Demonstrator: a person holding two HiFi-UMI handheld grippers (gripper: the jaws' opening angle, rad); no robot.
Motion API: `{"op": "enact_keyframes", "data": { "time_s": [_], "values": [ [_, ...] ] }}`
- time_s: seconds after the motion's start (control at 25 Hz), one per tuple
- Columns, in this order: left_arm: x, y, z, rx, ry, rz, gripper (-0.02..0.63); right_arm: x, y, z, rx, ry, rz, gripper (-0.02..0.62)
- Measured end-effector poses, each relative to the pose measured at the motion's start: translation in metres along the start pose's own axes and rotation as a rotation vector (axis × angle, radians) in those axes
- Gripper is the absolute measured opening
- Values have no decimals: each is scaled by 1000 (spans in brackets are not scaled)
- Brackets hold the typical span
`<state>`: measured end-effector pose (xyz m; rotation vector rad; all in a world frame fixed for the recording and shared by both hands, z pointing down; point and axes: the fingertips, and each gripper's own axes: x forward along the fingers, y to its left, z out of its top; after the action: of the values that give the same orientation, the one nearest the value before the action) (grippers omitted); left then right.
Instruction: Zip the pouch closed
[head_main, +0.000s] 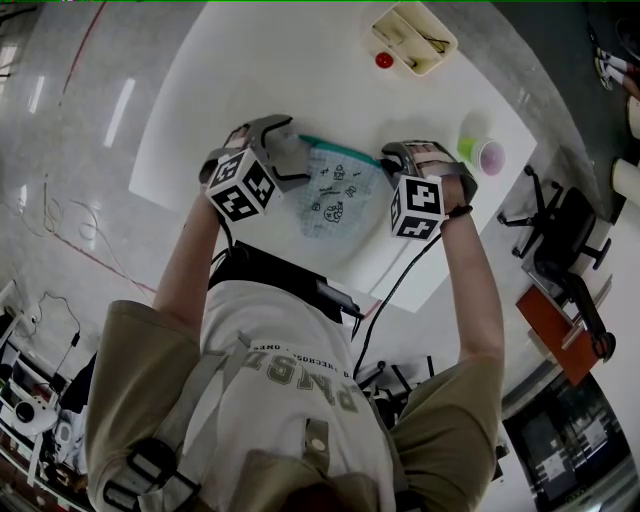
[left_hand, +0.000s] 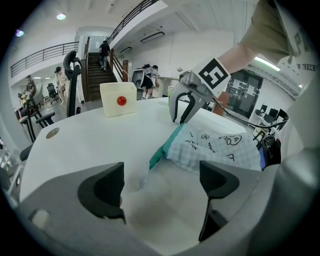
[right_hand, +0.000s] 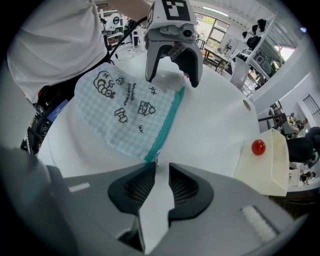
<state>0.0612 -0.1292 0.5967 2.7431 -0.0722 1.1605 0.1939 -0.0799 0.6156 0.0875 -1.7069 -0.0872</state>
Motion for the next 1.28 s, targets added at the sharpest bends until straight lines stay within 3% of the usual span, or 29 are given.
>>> {"op": "enact_keyframes", "data": {
  "time_s": [0.2, 0.36, 0.64, 0.88, 1.0, 1.12, 1.28],
  "values": [
    [-4, 0, -2, -27, 1, -19, 483, -2, -9, -1, 53, -12, -48, 123],
    [-9, 4, 1, -35, 0, -10, 483, -6, -18, -5, 97, -16, -107, 124],
    [-28, 7, 17, -70, -44, 26, 483, -36, -31, -9, 335, -120, -232, 124],
    [-71, 11, 69, -173, -239, 137, 482, -105, -51, -18, 715, -322, -512, 124],
    [-95, 15, 89, -205, -327, 243, 482, -154, -53, -18, 893, -467, -665, 126],
    [-112, 6, 104, -223, -390, 294, 480, -198, -44, -22, 1076, -613, -816, 124],
    [-127, -20, 119, -218, -439, 326, 479, -243, -19, -19, 1206, -755, -963, 124]
  ]
}}
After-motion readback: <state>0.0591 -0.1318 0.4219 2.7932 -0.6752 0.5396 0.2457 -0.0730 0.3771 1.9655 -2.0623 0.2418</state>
